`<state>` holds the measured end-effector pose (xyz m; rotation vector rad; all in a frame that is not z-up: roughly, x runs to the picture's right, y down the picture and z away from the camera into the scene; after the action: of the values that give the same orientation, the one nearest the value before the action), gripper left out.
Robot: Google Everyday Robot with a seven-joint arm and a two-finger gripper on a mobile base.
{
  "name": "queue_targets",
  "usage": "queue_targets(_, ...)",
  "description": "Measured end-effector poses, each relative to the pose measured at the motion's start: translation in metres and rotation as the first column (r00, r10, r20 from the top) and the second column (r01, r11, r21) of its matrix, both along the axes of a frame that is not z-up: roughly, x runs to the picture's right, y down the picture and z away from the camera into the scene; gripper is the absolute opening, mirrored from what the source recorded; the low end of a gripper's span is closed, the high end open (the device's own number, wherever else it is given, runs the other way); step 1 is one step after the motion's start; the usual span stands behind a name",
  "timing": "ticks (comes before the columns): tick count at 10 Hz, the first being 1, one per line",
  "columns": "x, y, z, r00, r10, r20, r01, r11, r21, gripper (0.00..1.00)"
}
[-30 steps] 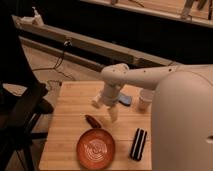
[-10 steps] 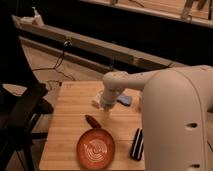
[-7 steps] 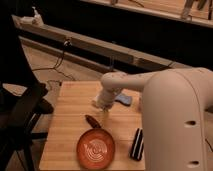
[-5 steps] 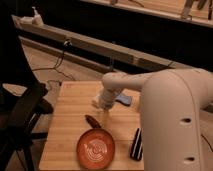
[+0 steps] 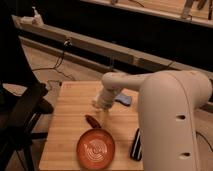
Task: Place the pepper on the white sponge
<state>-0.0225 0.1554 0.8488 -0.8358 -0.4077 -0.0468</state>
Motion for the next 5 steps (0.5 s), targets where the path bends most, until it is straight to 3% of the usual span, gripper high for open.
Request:
queue_targets(2,-0.001,0.001,0.0,1.0,0.006,-0.006,-0.007,0.9999,-0.009,0.8)
queue_targets(5,-0.008,0.003,-0.011,0.994,0.094,-0.06,-0.087,0.9908,0.103,0.8)
